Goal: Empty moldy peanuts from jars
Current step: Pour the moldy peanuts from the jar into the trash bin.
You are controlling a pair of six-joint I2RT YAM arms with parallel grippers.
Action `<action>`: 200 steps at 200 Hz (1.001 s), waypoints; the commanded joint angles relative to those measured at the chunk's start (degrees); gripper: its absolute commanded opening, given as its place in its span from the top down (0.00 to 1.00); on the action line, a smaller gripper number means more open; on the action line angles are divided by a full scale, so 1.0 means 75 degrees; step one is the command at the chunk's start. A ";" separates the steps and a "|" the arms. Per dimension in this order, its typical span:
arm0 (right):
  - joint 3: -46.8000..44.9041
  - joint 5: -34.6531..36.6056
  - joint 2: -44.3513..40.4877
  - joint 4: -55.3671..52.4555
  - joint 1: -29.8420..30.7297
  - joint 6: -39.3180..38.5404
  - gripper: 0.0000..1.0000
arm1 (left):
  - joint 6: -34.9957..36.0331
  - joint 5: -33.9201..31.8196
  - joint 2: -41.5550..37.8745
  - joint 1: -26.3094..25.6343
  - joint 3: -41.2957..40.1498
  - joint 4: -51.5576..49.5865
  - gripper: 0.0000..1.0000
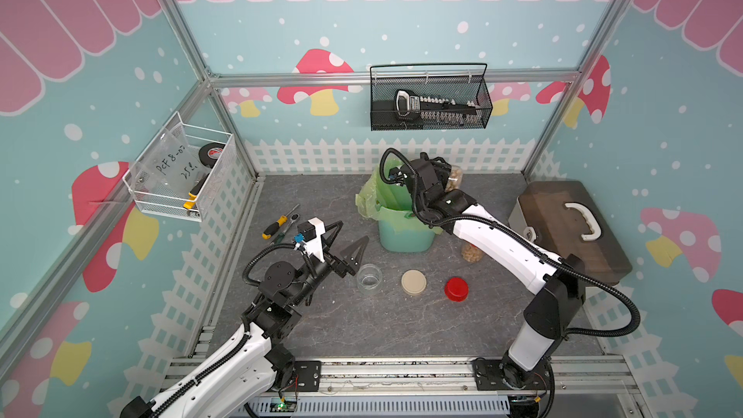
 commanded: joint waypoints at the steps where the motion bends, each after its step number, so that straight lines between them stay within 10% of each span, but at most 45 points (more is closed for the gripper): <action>1: -0.0133 0.0502 0.0115 0.0913 0.0095 -0.1250 0.46 | -0.0107 -0.0070 -0.0131 0.0092 -0.0107 -0.0022 0.05; 200: -0.0687 0.0518 0.0139 0.2142 0.0225 -0.4414 0.46 | -0.0348 0.0136 -0.0129 0.0307 -0.0215 0.0196 0.05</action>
